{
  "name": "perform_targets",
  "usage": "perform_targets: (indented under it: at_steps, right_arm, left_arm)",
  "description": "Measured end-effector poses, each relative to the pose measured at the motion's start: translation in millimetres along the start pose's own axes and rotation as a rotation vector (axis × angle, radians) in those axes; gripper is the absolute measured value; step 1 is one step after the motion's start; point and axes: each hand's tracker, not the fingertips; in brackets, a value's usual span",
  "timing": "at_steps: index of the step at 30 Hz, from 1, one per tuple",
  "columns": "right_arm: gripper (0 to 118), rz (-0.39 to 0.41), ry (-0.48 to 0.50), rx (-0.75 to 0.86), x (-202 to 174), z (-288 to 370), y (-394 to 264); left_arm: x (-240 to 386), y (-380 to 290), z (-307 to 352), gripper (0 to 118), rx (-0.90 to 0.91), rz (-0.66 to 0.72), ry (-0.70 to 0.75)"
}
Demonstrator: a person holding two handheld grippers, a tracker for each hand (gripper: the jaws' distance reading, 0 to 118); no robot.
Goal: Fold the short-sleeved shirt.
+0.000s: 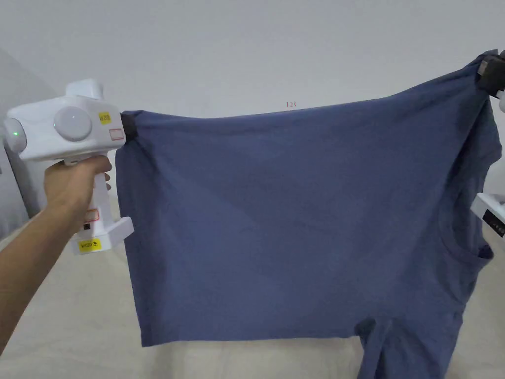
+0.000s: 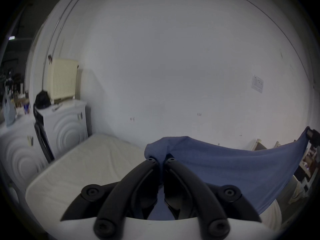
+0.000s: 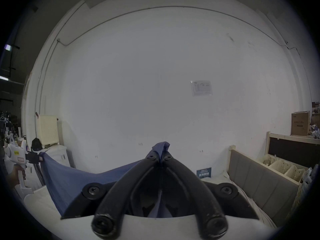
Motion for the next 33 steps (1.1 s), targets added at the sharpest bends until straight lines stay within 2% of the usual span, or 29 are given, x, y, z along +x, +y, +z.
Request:
perform_targets:
  at_steps: [8, 13, 19, 26, 33]
  right_arm:
    - [0, -0.006, 0.022, 0.028, -9, -39, -16]
    - [0, 0.007, 0.025, -0.051, -11, -52, -71]
    - [0, -0.007, 0.021, -0.229, -5, -52, -161]
    - [0, -0.028, 0.024, -0.408, 6, -2, -259]
    - [0, -0.046, 0.04, -0.548, 14, 99, -325]
  left_arm:
    - [-3, 20, -42, 5, 0.046, -0.082, 0.032]
    - [-20, -23, -68, 5, 0.006, -0.09, 0.039]
    - [-43, -113, -80, 5, -0.13, -0.082, 0.063]
    - [-75, -220, -42, 5, -0.286, -0.022, 0.072]
    - [-108, -312, 32, 5, -0.432, -0.012, 0.074]
